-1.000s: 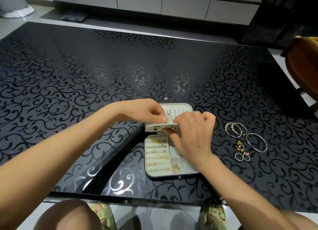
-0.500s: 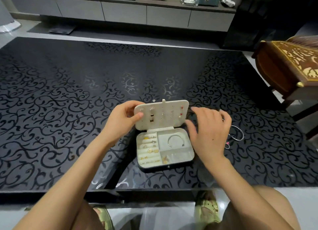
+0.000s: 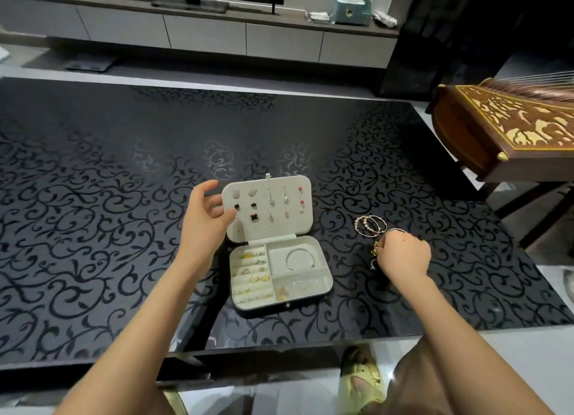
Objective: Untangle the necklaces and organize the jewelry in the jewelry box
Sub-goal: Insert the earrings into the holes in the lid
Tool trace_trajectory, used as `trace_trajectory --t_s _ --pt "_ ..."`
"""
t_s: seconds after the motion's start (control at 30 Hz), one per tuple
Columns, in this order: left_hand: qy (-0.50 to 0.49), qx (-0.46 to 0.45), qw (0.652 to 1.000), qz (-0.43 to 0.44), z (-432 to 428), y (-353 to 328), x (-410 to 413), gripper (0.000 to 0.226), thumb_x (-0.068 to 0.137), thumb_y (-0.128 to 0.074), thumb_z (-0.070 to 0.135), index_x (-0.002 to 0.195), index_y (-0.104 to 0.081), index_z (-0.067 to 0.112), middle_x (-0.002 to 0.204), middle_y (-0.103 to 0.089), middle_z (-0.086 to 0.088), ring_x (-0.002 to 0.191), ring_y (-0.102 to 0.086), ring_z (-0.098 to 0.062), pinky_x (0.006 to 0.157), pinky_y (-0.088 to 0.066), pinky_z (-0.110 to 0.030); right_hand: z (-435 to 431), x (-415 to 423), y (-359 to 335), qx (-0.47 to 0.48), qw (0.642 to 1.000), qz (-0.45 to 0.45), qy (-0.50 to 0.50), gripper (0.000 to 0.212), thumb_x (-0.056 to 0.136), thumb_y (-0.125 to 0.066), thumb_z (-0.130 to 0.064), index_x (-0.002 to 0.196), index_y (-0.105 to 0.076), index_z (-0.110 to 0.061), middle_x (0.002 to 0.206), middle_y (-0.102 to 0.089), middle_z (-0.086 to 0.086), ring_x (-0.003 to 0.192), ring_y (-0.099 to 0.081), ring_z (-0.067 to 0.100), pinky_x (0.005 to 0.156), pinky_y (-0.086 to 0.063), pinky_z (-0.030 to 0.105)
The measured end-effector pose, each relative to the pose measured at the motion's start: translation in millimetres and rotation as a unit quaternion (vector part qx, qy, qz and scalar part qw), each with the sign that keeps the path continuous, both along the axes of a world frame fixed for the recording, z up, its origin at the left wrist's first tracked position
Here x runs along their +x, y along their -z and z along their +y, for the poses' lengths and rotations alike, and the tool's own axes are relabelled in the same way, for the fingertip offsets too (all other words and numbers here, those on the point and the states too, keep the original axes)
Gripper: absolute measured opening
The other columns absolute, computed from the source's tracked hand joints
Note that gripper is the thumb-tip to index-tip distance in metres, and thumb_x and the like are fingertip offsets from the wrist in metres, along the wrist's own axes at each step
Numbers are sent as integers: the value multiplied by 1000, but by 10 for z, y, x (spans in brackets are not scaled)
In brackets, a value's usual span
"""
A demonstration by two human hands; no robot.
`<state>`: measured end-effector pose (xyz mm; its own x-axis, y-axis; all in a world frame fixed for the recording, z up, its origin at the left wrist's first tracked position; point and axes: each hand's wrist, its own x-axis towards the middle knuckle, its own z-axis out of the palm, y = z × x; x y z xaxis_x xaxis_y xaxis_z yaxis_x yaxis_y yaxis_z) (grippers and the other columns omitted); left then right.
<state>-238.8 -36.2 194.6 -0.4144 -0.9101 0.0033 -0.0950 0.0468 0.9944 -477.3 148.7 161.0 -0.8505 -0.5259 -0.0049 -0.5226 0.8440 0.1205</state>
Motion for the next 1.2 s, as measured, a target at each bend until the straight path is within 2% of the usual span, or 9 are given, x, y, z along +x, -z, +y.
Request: trace_trajectory --t_s 0.13,0.23,0.33,0.4,0.5,0.6,0.87,1.1,1.2 --pt "21 -5 1000 14 -9 -6 15 36 87 -57 0 113 -58 24 105 -65 6 92 -63 0 77 -48 -20 24 25 -81 -21 999 48 5 16 88 -52 -19 88 -68 -21 81 -66 -1 82 -61 22 71 -31 30" --pt "42 6 999 8 -22 5 19 24 85 -62 4 96 -68 25 101 -66 5 95 -63 -2 84 -47 -22 20 208 -359 -225 973 -35 -25 13 88 -61 -25 86 -72 -21 80 -70 -4 79 -63 18 70 -39 29" --pt "51 -13 999 -9 -35 10 18 19 85 -66 11 91 -72 28 112 -62 7 105 -57 -1 91 -46 -24 -181 601 -702 -463 810 -359 -38 8 83 -67 -14 80 -74 -12 78 -70 -8 61 -58 -3 52 -40 12" --pt "58 -26 998 -15 -39 5 31 17 85 -68 15 92 -74 28 117 -60 8 110 -54 -5 97 -45 -32 -409 831 -759 -469 692 -548 4 8 84 -66 -7 79 -72 -6 72 -67 -1 54 -52 2 48 -36 15" --pt "75 -28 997 -13 -30 -11 66 15 85 -68 20 95 -75 29 118 -59 10 114 -53 -6 99 -45 -39 -758 1051 -675 -428 581 -689 68 7 85 -64 -6 80 -68 -6 68 -65 3 51 -50 7 43 -36 18" --pt "97 -39 994 -16 -14 -36 81 16 87 -66 21 98 -74 28 117 -59 11 114 -53 -4 100 -44 -36 -973 1201 -606 -414 508 -749 101 10 88 -59 -6 80 -66 -6 63 -63 2 47 -48 7 37 -35 15" --pt "109 -70 991 -33 -65 -17 116 14 86 -67 17 88 -71 30 111 -57 12 104 -55 3 86 -47 -18 -1141 1340 -495 -412 393 -800 190 12 90 -57 -8 80 -64 -6 59 -59 3 41 -45 5 35 -32 11" --pt "98 -108 987 -67 -88 4 98 10 88 -63 13 87 -68 22 107 -55 10 102 -53 1 81 -43 -9 -1166 1376 -444 -431 416 -782 171 6 88 -61 -10 85 -66 -7 61 -58 2 44 -46 5 37 -36 12" --pt "93 -135 983 -82 -100 31 89 10 91 -60 14 85 -67 20 103 -55 7 98 -52 0 80 -44 -11 -1198 1383 -466 -435 378 -794 194 9 89 -58 -7 83 -64 -5 62 -54 4 46 -43 6 37 -34 11"
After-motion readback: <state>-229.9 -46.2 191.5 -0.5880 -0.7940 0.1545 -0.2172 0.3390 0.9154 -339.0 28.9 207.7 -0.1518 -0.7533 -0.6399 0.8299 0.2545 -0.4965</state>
